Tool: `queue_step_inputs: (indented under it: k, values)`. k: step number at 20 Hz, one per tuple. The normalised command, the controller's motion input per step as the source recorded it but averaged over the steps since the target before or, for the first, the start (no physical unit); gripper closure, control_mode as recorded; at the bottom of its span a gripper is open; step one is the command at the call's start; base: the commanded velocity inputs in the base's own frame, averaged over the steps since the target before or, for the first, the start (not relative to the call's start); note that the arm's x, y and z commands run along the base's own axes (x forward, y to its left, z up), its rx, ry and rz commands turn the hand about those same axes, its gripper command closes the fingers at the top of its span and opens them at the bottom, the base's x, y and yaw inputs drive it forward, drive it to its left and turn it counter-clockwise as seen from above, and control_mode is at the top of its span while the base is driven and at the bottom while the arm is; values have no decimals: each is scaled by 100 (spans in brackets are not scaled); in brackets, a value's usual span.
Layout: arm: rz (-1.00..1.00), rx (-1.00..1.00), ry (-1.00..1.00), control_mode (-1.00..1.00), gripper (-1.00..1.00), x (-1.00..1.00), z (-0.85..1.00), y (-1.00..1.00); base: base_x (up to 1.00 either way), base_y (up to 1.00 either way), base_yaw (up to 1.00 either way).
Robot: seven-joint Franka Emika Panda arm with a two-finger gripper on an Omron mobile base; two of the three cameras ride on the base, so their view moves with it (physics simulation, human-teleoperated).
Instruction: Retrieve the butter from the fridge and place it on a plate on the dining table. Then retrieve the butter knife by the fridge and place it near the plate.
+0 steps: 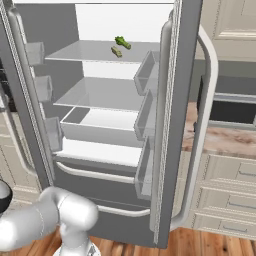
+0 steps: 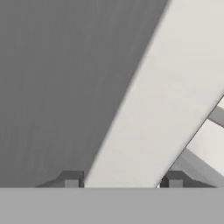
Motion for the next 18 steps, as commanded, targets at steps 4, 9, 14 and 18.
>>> queue_step_inputs:
  k: [4,9,14,18]
  values:
    - [-22,-11,3,-100,-100,0,0,88,0,0,0]
    - [-17,-8,1,-100,-100,0,0,56,0,0,0]
    - [-4,0,-1,-100,-100,0,-2,35,0,0,0]
    - [-6,0,0,-100,-100,0,-5,25,0,0,0]
